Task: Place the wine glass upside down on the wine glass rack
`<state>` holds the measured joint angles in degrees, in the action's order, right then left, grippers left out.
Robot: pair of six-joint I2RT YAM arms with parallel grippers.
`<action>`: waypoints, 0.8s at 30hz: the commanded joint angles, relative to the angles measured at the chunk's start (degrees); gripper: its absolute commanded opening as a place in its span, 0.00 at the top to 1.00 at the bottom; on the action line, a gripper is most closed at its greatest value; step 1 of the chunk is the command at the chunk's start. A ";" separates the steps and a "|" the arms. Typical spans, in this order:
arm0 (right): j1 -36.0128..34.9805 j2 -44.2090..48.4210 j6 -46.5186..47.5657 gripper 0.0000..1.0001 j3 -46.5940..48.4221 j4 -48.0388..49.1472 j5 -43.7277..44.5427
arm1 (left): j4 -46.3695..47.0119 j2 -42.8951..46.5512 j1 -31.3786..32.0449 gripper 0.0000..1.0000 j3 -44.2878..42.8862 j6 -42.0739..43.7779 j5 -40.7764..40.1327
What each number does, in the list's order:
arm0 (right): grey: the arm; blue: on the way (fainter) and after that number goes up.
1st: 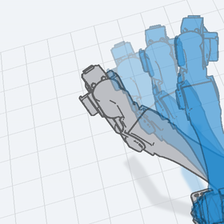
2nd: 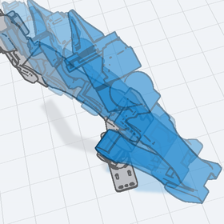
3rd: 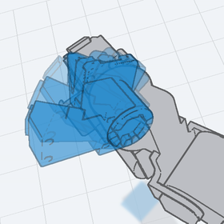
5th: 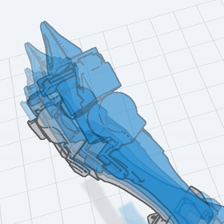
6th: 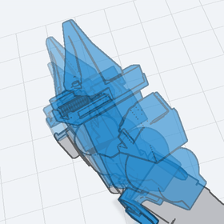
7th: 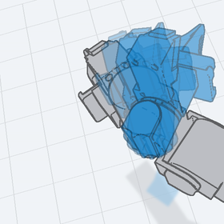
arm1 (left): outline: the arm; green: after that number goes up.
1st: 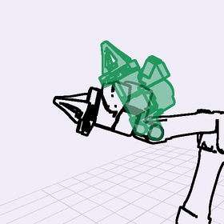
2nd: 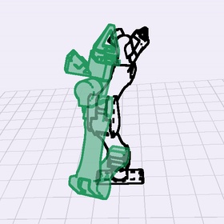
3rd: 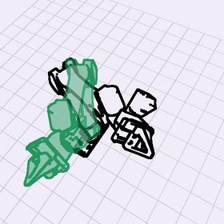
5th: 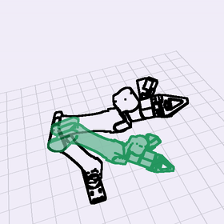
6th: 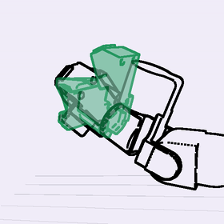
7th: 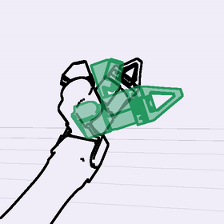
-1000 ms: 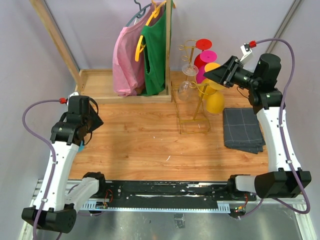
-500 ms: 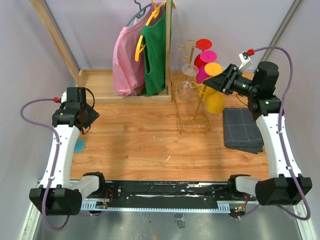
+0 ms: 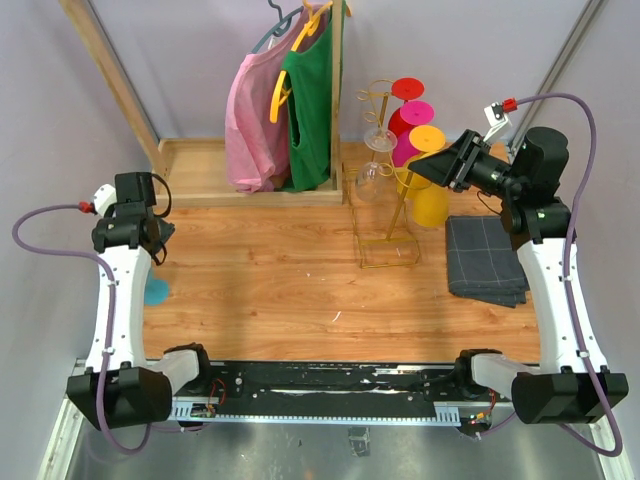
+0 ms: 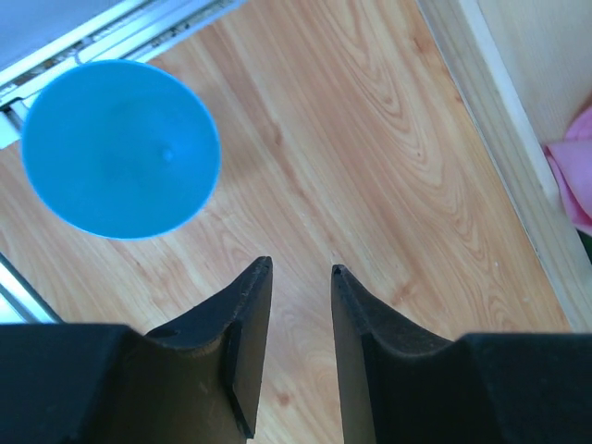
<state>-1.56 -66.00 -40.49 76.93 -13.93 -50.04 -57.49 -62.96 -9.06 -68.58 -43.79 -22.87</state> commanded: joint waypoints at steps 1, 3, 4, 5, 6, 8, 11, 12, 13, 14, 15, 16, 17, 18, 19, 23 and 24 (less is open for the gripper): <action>0.51 0.50 -0.73 0.57 -1.03 1.93 -1.81 | 0.04 -0.13 -2.59 0.64 0.35 -1.76 -5.12; 0.51 0.56 -0.81 0.57 -1.13 2.04 -1.91 | 0.26 -0.14 -3.20 0.64 0.60 -1.67 -6.98; 0.51 0.64 -0.82 0.57 -1.09 1.99 -2.02 | 0.34 -0.23 -3.57 0.64 0.80 -1.21 -8.06; 0.51 0.68 -0.82 0.57 -1.07 1.95 -2.15 | 0.63 -0.38 -3.81 0.64 1.14 -0.64 -9.00; 0.46 0.63 -0.82 0.57 -1.07 1.98 -2.16 | 0.89 -0.59 -4.03 0.64 1.55 -0.03 -9.65; 0.42 0.57 -0.90 0.57 -0.86 1.92 -2.44 | 1.71 -1.03 -4.24 0.64 2.48 0.60 -9.89; 0.33 0.52 -0.99 0.57 -0.96 1.96 -2.65 | 2.98 -1.95 -5.15 0.64 3.98 0.64 -9.81; 0.33 0.58 -0.99 0.57 -1.03 1.99 -2.69 | 3.41 -2.20 -5.38 0.64 4.45 0.66 -10.12; 0.33 0.63 -0.99 0.57 -1.06 1.98 -2.69 | 3.92 -2.51 -5.70 0.64 4.97 0.94 -9.99; 0.33 0.73 -0.93 0.57 -1.21 1.98 -2.66 | 4.24 -2.80 -5.75 0.64 5.30 0.87 -9.89; 0.33 0.78 -0.79 0.57 -1.37 1.98 -2.62 | 4.42 -2.93 -5.78 0.64 5.57 0.86 -9.84; 0.33 0.80 -0.65 0.57 -1.43 1.94 -2.54 | 4.77 -2.89 -5.88 0.64 5.78 0.91 -9.85; 0.33 0.82 -0.64 0.57 -1.49 1.92 -2.51 | 5.06 -3.02 -5.90 0.64 5.94 0.92 -9.87; 0.33 0.87 -0.63 0.57 -1.58 1.90 -2.52 | 5.27 -3.19 -5.95 0.64 5.94 0.98 -9.95; 0.33 0.93 -0.64 0.57 -1.53 1.89 -2.59 | 5.33 -3.46 -5.97 0.64 5.96 1.20 -10.15; 0.34 0.83 -0.66 0.56 -1.41 1.91 -2.69 | 5.81 -3.69 -6.06 0.64 6.66 1.96 -11.19; 0.33 0.79 -0.69 0.57 -1.42 1.89 -2.69 | 5.94 -3.70 -6.10 0.64 6.96 2.24 -11.48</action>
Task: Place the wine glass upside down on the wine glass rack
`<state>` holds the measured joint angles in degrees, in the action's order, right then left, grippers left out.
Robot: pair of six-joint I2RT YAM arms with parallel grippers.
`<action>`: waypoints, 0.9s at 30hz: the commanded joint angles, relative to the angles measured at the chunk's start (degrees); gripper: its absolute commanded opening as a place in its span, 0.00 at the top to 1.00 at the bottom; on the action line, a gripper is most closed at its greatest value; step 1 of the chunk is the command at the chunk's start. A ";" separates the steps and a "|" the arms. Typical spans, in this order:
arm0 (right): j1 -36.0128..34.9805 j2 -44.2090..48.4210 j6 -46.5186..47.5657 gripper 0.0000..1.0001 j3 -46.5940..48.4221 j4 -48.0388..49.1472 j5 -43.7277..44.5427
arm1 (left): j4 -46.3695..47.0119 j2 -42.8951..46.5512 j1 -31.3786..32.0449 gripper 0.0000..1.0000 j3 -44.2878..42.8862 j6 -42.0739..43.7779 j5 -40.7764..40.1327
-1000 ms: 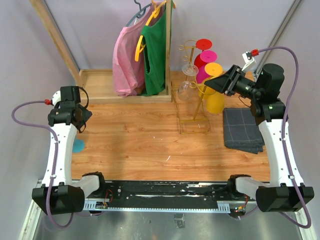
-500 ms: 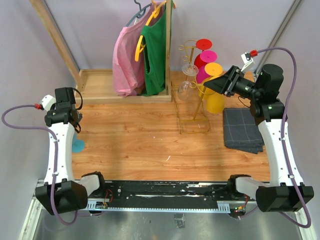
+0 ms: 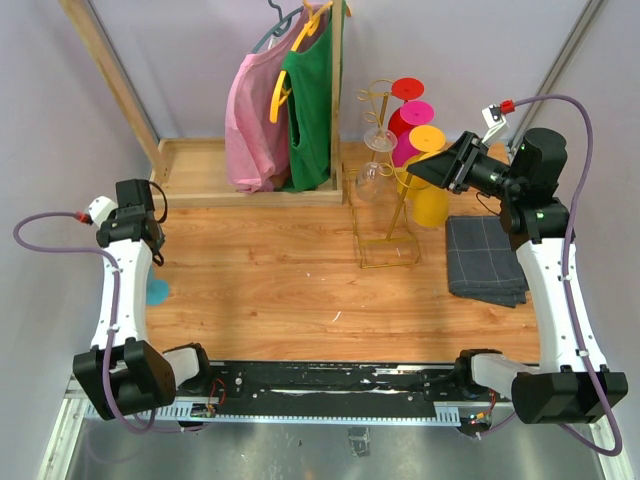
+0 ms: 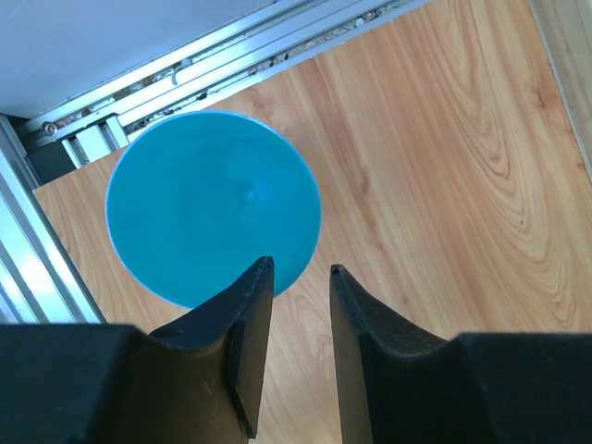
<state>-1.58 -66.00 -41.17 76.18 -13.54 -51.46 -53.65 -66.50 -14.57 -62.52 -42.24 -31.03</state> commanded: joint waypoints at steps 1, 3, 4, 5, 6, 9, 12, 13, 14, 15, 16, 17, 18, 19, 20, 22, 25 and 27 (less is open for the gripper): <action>0.35 0.72 -0.05 0.57 -0.66 1.50 -1.23 | 2.19 -0.11 -0.62 0.64 1.13 0.86 -3.51; 0.35 0.67 -0.05 0.57 -0.66 1.55 -1.35 | 2.67 -0.12 -0.56 0.64 1.95 1.09 -3.53; 0.35 0.61 -0.05 0.57 -0.66 1.55 -1.35 | 2.87 -0.23 -0.66 0.64 2.44 1.19 -3.50; 0.35 0.61 -0.05 0.57 -0.76 1.54 -1.35 | 3.05 -0.40 -0.66 0.64 3.06 1.15 -3.50; 0.35 0.61 -0.09 0.57 -0.74 1.52 -1.36 | 3.29 -0.52 -0.64 0.64 3.55 1.12 -3.45; 0.35 0.68 -0.14 0.57 -0.79 1.57 -1.45 | 4.06 -0.45 -0.73 0.68 4.56 0.91 -2.25; 0.43 0.52 -0.26 0.57 -0.82 1.59 -1.45 | 4.30 -0.45 -0.73 0.82 4.41 0.75 -1.36; 0.43 0.52 -0.27 0.57 -0.86 1.63 -1.45 | 4.27 -0.39 -0.76 0.86 4.32 0.75 -1.32; 0.46 0.44 -0.31 0.57 -0.84 1.61 -1.45 | 4.26 -0.23 -0.72 0.90 4.26 0.78 -1.21; 0.44 0.43 -0.39 0.57 -0.84 1.59 -1.40 | 4.25 -0.11 -0.75 0.95 4.33 0.78 -1.15; 0.38 0.43 -0.46 0.57 -0.81 1.59 -1.44 | 4.26 0.03 -0.73 0.99 4.36 0.76 -1.27; 0.42 0.43 -0.57 0.57 -0.84 1.59 -1.45 | 4.25 0.17 -0.73 1.00 4.34 0.82 -1.26; 0.44 0.41 -0.57 0.56 -0.84 1.59 -1.45 | 4.25 0.28 -0.74 1.00 4.34 0.84 -1.27; 0.44 0.47 -0.46 0.57 -0.84 1.59 -1.45 | 4.23 0.48 -0.74 1.00 4.22 0.78 -1.11; 0.44 0.47 -0.49 0.57 -0.86 1.59 -1.45 | 4.17 0.63 -0.65 1.00 3.98 0.50 -0.69; 0.44 0.52 -0.34 0.57 -0.70 1.50 -1.30 | 4.24 1.25 -0.64 1.00 3.14 -0.43 1.52; 0.44 0.42 -0.14 0.57 -0.08 1.25 -1.11 | 4.46 1.38 -0.47 1.00 1.16 -2.69 6.27; 0.44 0.47 0.17 0.57 0.21 0.96 -0.87 | 4.72 1.19 0.51 1.00 -0.28 -3.91 9.00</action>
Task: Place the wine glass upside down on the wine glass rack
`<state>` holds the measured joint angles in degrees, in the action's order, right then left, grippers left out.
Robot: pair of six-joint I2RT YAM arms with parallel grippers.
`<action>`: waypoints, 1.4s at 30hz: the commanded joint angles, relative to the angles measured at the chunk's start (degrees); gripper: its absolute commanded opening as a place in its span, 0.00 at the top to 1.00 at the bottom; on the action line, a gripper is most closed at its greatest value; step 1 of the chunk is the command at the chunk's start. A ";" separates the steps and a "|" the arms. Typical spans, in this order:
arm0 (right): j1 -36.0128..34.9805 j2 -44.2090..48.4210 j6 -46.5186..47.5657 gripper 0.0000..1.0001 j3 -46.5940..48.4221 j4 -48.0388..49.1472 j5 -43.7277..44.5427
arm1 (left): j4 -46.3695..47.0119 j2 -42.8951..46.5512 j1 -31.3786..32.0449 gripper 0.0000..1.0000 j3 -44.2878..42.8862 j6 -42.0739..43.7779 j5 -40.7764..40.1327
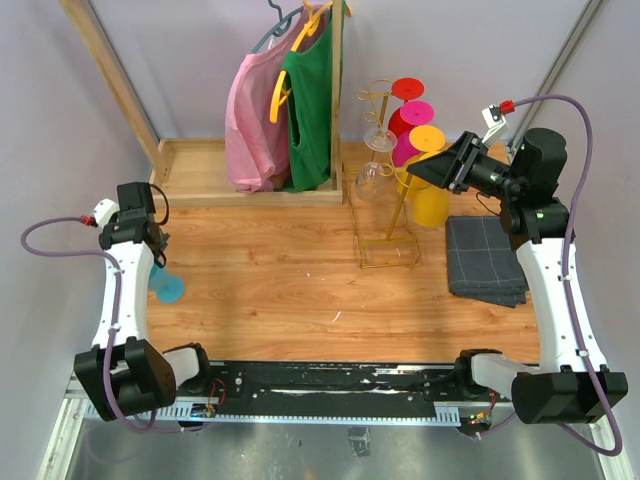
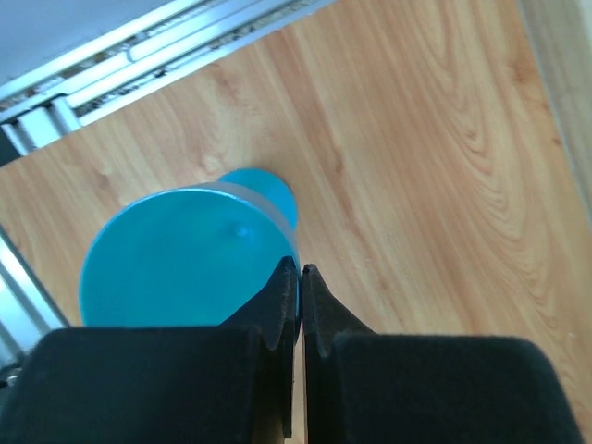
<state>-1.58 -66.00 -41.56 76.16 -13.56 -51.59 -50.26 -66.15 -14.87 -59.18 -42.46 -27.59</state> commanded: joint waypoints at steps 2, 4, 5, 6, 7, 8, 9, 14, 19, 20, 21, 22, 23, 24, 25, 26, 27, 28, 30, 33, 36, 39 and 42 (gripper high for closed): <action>0.49 0.63 1.87 0.57 0.82 -0.40 0.20 | 2.22 0.97 2.25 1.00 -4.76 -4.38 8.60; 0.52 0.95 3.64 0.56 1.45 -2.32 1.66 | 3.80 1.39 4.13 1.00 -5.42 -4.33 12.76; 0.53 1.10 4.40 0.56 1.78 -3.23 2.47 | 4.44 1.55 5.09 1.00 -5.66 -4.43 14.46; 0.53 1.21 4.95 0.56 1.98 -3.81 3.22 | 5.01 1.74 5.98 1.00 -5.79 -4.28 16.31; 0.54 1.22 5.38 0.56 2.06 -4.23 3.57 | 5.82 1.93 7.01 1.00 -5.78 -3.93 18.14; 0.53 1.19 5.76 0.56 2.24 -4.47 3.82 | 6.29 2.17 7.85 1.00 -5.77 -3.64 19.72; 0.53 1.01 6.29 0.56 2.52 -4.84 4.16 | 6.87 2.63 8.57 1.00 -5.58 -3.24 21.38; 0.61 -0.26 8.28 0.55 5.34 -7.48 6.46 | 11.39 7.07 11.84 1.00 -3.03 -1.74 29.51; 0.62 -1.23 8.61 0.55 8.31 -8.49 7.36 | 15.80 9.72 15.30 1.00 -1.82 -0.01 40.56; 0.64 -1.36 8.34 0.55 8.60 -8.49 7.50 | 16.90 9.95 16.04 1.00 -1.56 -0.04 42.85; 0.62 -1.53 7.92 0.55 9.01 -8.46 7.60 | 18.45 10.25 17.09 1.00 -1.09 -0.63 45.71; 0.66 -1.90 7.32 0.55 9.56 -8.47 7.65 | 20.50 10.51 17.56 1.00 -0.59 -1.36 49.00; 0.63 -2.27 6.84 0.55 10.22 -8.58 7.31 | 22.68 10.73 18.45 1.00 -0.16 -2.34 51.82; 0.62 -2.66 6.46 0.55 10.88 -8.66 6.63 | 24.85 10.92 19.17 1.00 0.11 -3.73 54.75; 0.62 -2.99 6.15 0.55 11.49 -8.84 6.07 | 27.26 10.95 19.97 1.00 -0.07 -4.92 57.24; 0.62 -3.19 6.11 0.55 12.21 -9.42 5.91 | 29.21 10.95 20.83 1.00 -0.69 -5.85 59.41; 0.62 -3.37 6.18 0.54 13.00 -10.11 6.11 | 30.72 10.95 21.69 1.00 -1.39 -6.72 60.91; 0.62 -3.32 6.29 0.55 13.70 -10.89 6.46 | 32.26 10.95 22.52 1.00 -2.06 -7.67 62.30; 0.62 -2.92 6.47 0.54 14.62 -11.59 7.20 | 35.58 11.11 23.78 1.00 -2.95 -9.52 65.20; 0.62 -2.40 7.03 0.53 15.63 -12.90 8.51 | 45.60 11.37 25.75 1.00 -1.98 -15.35 72.40; 0.62 -2.67 8.04 0.52 17.08 -14.24 8.54 | 60.34 11.18 26.76 1.00 2.06 -25.54 78.33; 0.62 -3.13 9.21 0.52 17.79 -16.03 9.12 | 74.24 10.54 26.87 1.00 5.38 -35.72 81.20; 0.62 -3.32 9.51 0.52 17.70 -15.93 9.08 | 86.68 8.76 26.85 1.00 6.99 -45.29 82.69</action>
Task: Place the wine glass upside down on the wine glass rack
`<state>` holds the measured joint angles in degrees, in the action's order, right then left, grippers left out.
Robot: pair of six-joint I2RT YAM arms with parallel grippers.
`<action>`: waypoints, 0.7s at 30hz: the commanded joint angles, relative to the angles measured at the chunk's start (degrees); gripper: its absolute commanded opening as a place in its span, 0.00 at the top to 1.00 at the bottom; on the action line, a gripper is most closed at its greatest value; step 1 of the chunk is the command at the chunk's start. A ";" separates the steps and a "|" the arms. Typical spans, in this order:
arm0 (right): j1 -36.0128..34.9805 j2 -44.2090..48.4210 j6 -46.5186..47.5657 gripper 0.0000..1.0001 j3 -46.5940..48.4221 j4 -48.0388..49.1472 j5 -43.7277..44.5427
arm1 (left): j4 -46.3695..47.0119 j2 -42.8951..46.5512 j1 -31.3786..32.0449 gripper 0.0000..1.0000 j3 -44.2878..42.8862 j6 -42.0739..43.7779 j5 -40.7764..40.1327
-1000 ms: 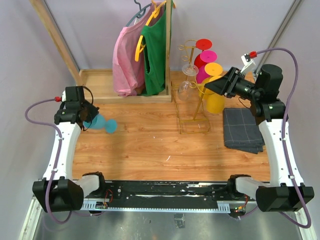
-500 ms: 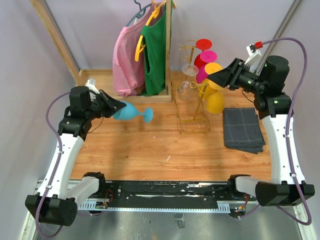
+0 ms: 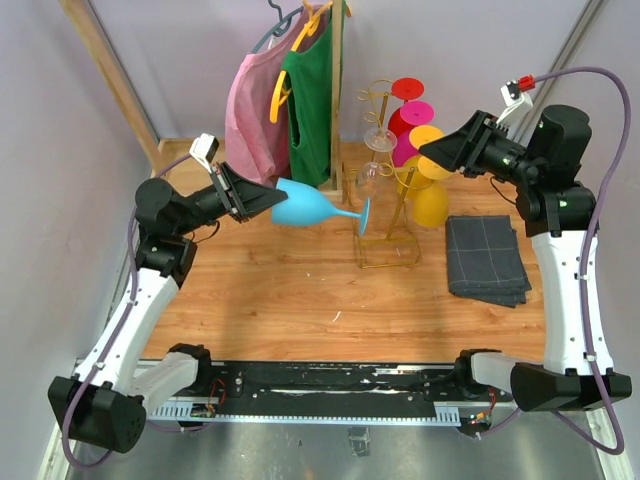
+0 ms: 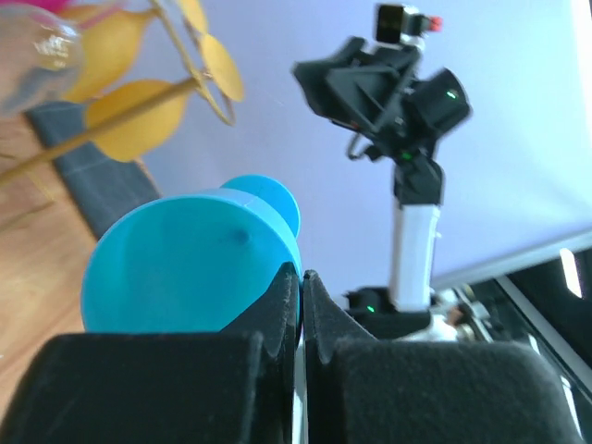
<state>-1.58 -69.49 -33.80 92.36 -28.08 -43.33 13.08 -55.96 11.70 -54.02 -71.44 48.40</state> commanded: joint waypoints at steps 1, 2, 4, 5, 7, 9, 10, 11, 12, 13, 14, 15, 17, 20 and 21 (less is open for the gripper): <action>0.62 0.06 1.78 0.52 1.38 -1.14 0.67 | 27.12 -2.30 0.27 1.00 1.85 -18.55 7.00; 0.62 0.01 1.63 0.52 1.07 -0.65 0.23 | 29.69 -3.20 0.31 1.00 1.56 -20.41 7.23; 0.62 0.08 0.49 0.52 -0.10 1.86 -1.62 | 37.18 -5.54 0.25 1.00 0.96 -25.45 7.35; 0.61 0.22 -0.63 0.52 -0.91 3.56 -2.79 | 42.67 -7.23 0.26 1.00 0.81 -29.41 7.09; 0.62 0.09 -3.22 0.52 -2.53 7.73 -5.40 | 57.24 -11.48 0.25 1.00 0.42 -39.79 5.38; 0.61 0.08 -5.66 0.52 -3.79 11.50 -7.30 | 72.83 -16.77 0.27 1.00 -1.19 -50.66 2.24; 0.62 0.05 -7.27 0.52 -4.21 13.35 -8.14 | 78.33 -20.19 0.21 1.00 -2.41 -54.71 0.37; 0.62 -0.02 -8.84 0.53 -4.57 15.61 -9.23 | 83.27 -22.24 0.27 1.00 -3.66 -57.61 -1.17; 0.55 -0.17 -10.41 0.52 -4.87 17.87 -10.26 | 84.90 -23.62 0.23 1.00 -5.07 -59.31 -2.60; 0.49 -0.39 -12.29 0.52 -5.18 20.55 -11.40 | 85.16 -24.61 0.27 1.00 -6.81 -59.77 -3.50; 0.40 -0.49 -14.29 0.52 -5.41 23.41 -12.43 | 84.19 -25.31 0.27 1.00 -7.81 -59.50 -3.83; 0.28 -0.71 -16.37 0.52 -5.74 26.58 -13.44 | 82.74 -25.79 0.33 1.00 -9.99 -58.77 -3.75; -0.09 -1.18 -21.97 0.52 -6.64 34.53 -15.49 | 81.04 -26.83 0.24 1.00 -12.81 -57.52 -4.39; -0.60 -2.37 -31.33 0.53 -7.98 48.64 -17.37 | 82.97 -29.42 0.32 1.00 -15.88 -59.96 -7.59; -0.69 -2.91 -34.57 0.53 -8.04 54.43 -17.66 | 84.04 -30.21 0.32 1.00 -16.22 -61.17 -9.18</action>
<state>-1.65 -71.16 -53.23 85.32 2.02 -56.21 87.05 -84.71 11.77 -66.59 -118.37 45.08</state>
